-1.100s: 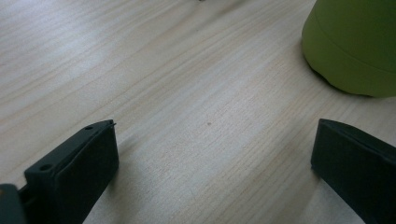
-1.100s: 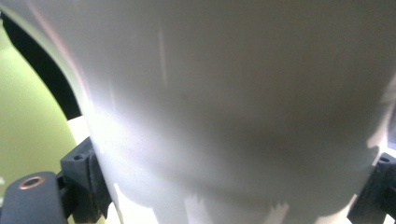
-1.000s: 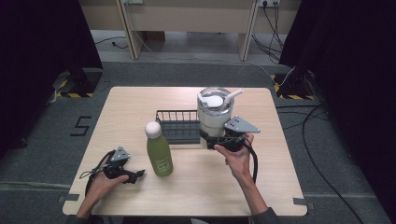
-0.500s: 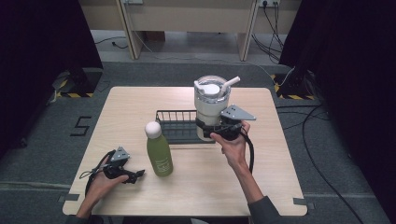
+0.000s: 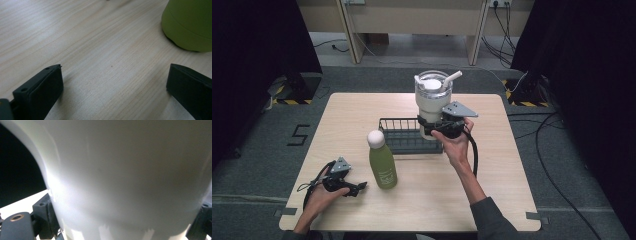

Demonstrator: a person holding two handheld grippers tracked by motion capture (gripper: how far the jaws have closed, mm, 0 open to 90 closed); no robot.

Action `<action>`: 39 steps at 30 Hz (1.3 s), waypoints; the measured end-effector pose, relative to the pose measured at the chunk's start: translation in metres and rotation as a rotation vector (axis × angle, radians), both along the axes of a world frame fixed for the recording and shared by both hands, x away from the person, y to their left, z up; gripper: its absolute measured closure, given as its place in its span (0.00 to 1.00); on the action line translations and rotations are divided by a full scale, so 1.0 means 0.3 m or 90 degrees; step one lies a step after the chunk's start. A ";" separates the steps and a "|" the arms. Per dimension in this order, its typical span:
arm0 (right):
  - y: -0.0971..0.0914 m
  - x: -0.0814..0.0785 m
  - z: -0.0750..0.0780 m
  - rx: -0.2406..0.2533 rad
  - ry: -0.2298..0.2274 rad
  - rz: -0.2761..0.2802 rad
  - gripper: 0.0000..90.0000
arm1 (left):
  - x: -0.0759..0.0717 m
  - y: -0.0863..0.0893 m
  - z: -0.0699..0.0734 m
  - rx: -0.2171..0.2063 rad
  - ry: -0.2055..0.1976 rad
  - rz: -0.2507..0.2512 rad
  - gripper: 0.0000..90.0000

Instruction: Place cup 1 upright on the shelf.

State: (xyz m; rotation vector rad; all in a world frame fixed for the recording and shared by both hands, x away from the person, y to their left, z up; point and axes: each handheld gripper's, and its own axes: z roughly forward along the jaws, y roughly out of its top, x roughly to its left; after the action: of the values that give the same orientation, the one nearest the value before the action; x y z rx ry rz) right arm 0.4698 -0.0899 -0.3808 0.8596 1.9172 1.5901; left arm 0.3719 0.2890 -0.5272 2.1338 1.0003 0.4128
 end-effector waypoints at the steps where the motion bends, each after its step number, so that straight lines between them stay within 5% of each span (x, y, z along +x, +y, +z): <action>1: 0.004 0.010 -0.002 0.002 0.000 -0.001 0.12 | 0.000 0.000 0.000 0.000 0.000 0.000 0.00; 39: 0.029 0.108 -0.098 0.002 0.014 -0.029 0.12 | 0.000 0.000 0.000 -0.001 0.000 0.000 0.00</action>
State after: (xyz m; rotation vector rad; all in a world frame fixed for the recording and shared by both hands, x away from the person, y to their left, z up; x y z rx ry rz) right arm 0.5022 -0.0813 -0.4104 0.9204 1.8972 1.5628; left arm 0.3719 0.2889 -0.5272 2.1330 1.0008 0.4118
